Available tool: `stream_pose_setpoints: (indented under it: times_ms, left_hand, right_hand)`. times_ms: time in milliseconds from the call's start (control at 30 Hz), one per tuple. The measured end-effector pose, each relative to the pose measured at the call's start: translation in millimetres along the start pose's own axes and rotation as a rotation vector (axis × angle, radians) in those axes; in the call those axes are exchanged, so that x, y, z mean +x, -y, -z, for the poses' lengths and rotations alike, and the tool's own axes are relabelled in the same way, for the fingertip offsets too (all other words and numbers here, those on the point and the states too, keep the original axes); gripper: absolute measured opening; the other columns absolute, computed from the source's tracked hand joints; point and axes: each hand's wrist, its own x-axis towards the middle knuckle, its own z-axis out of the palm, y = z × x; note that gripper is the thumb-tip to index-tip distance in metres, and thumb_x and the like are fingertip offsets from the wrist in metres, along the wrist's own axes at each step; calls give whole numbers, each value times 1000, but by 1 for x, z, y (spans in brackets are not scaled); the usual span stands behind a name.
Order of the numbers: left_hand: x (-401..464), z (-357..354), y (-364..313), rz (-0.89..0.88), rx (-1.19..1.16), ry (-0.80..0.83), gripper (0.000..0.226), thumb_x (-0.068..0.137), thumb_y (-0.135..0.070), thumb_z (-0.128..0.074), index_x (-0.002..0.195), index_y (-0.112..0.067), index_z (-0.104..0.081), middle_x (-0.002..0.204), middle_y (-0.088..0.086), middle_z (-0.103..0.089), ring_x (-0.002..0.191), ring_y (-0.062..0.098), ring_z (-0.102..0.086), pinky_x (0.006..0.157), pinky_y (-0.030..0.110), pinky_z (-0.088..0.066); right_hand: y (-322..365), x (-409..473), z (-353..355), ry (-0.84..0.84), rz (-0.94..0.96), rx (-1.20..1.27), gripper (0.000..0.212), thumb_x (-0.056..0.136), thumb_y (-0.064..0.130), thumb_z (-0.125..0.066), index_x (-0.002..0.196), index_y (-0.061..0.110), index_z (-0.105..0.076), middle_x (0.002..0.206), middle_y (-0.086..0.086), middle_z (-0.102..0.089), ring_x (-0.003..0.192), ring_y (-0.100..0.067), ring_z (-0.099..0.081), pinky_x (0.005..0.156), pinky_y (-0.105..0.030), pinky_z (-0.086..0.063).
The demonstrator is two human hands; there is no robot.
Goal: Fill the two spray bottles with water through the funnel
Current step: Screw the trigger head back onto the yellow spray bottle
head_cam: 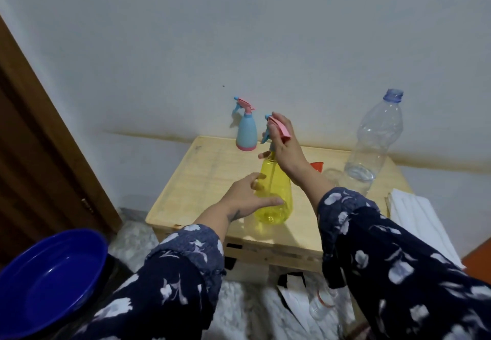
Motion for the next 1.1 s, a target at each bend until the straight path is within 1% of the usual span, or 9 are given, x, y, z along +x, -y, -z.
stream_pose_setpoints:
  times_ms: [67, 133, 200, 367, 533, 633, 767, 900, 1100]
  left_hand:
    - [10, 1, -4, -23, 32, -124, 91, 60, -55, -85, 137, -26, -46, 130, -1, -56, 117, 17, -54, 97, 38, -48]
    - [21, 3, -9, -14, 90, -235, 89, 58, -59, -83, 133, -29, -46, 120, -6, -57, 111, 16, -57, 88, 35, -51]
    - [36, 4, -14, 0, 146, -313, 86, 58, -63, -80, 130, -31, -46, 114, -9, -58, 107, 18, -59, 79, 32, -50]
    - [85, -1, -16, -14, 150, -324, 83, 64, -53, -80, 134, -29, -44, 121, -2, -63, 106, 23, -62, 82, 35, -52]
    - [150, -3, -4, -71, -7, -205, 85, 72, -41, -81, 144, -26, -38, 133, -1, -56, 118, 20, -55, 92, 38, -50]
    - [196, -6, 4, -87, -96, -161, 84, 76, -32, -81, 146, -24, -36, 132, -3, -54, 116, 15, -54, 89, 29, -46]
    - [260, -7, 16, -92, -83, -176, 67, 79, -26, -78, 136, -29, -44, 122, -9, -58, 115, 17, -57, 96, 40, -48]
    - [309, -10, 28, -98, -98, -177, 67, 76, -21, -80, 133, -28, -46, 115, -15, -57, 111, 12, -58, 86, 25, -44]
    - [353, -20, 45, -95, -160, -161, 67, 79, -18, -77, 135, -29, -42, 125, -9, -59, 114, 14, -59, 96, 39, -51]
  right_hand:
    - [2, 10, 2, 14, -11, -58, 63, 95, 43, -49, 149, 33, -18, 141, 15, -36, 123, -13, -47, 99, -34, -45]
    - [-3, 18, 4, 37, -86, -172, 80, 87, 45, -63, 150, 27, -17, 147, 13, -33, 125, -8, -41, 99, -27, -36]
    - [-13, 21, 5, 45, -226, -286, 89, 78, 45, -72, 148, 22, -22, 144, 1, -43, 123, -19, -47, 99, -33, -41]
    - [-44, 37, 9, -93, -285, -344, 85, 74, 33, -79, 144, 23, -32, 132, -5, -55, 118, -26, -53, 96, -40, -46]
    - [-72, 82, 23, -178, -353, -334, 70, 67, 33, -84, 121, 17, -42, 105, -2, -55, 93, -20, -56, 82, -39, -53]
    - [-93, 115, 31, -237, -313, -327, 65, 68, 28, -83, 123, 19, -49, 107, -1, -60, 96, -18, -59, 81, -34, -51]
    - [-124, 160, 38, -268, -323, -322, 68, 71, 23, -82, 131, 23, -51, 121, -3, -60, 108, -19, -58, 94, -35, -47]
    - [-155, 193, 38, -298, -351, -276, 70, 73, 17, -80, 135, 22, -48, 121, 2, -60, 107, -21, -60, 97, -42, -48]
    - [-186, 226, 42, -292, -320, -300, 66, 75, 11, -76, 134, 24, -50, 112, 11, -61, 103, -13, -60, 95, -32, -48]
